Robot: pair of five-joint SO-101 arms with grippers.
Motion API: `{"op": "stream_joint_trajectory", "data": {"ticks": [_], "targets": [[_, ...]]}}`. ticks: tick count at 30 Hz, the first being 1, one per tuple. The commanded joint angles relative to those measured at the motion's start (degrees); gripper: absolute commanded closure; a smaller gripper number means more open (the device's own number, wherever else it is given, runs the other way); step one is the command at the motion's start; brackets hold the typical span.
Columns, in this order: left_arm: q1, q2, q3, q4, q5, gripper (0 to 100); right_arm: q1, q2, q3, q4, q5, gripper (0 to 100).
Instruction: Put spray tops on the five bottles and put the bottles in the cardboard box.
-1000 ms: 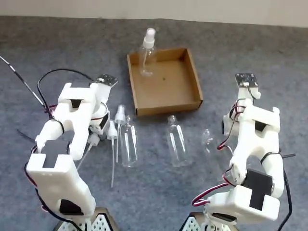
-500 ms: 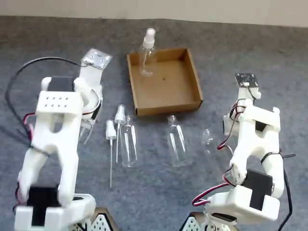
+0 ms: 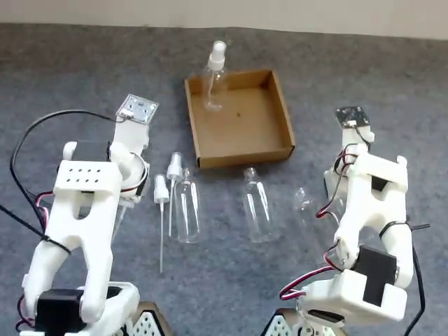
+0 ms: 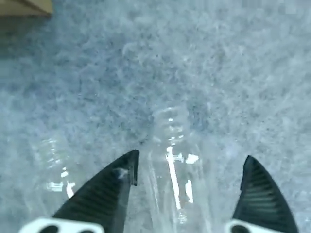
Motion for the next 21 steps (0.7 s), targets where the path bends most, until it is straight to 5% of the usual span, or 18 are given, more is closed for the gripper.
{"op": "stream_joint_trajectory", "data": {"ticks": [1, 21], "targets": [[0.22, -1.98, -0.22, -1.32, 0.62, 97, 0.48, -1.89, -0.48, 3.56, 4.92, 72.4], [-0.04, -1.98, -0.4, -1.23, 0.88, 97, 0.57, 0.92, -0.57, 3.91, 5.54, 77.0]]}}
